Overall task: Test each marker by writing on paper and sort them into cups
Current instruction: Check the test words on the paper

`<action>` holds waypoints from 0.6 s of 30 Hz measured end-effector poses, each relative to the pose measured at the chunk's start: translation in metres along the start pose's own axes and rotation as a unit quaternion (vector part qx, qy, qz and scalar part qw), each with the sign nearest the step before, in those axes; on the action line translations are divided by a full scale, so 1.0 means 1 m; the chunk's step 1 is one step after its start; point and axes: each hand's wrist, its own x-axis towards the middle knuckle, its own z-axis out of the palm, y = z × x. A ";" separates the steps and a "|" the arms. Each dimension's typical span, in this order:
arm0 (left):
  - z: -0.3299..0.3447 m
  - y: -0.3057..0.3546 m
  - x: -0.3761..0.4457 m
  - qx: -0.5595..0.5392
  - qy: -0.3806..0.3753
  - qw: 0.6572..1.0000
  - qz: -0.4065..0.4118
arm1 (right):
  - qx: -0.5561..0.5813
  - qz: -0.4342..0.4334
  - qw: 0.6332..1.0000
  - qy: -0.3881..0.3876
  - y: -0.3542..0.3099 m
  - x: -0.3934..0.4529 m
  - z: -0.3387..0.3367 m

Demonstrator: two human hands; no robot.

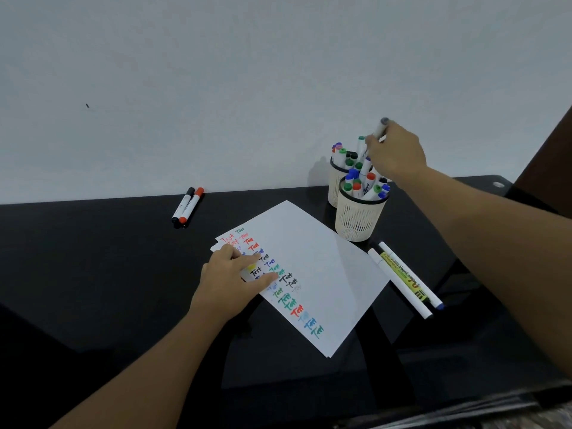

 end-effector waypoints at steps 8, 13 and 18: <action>0.001 -0.002 0.002 -0.008 -0.005 1.000 -0.004 | -0.006 0.003 0.999 -0.035 0.000 0.013 0.011; 0.000 -0.001 0.002 -0.003 -0.007 1.000 -0.005 | -0.084 -0.026 0.996 -0.028 0.002 0.017 0.016; -0.001 -0.001 0.002 -0.005 -0.011 1.000 -0.006 | -0.095 -0.005 0.995 -0.037 0.002 0.025 0.016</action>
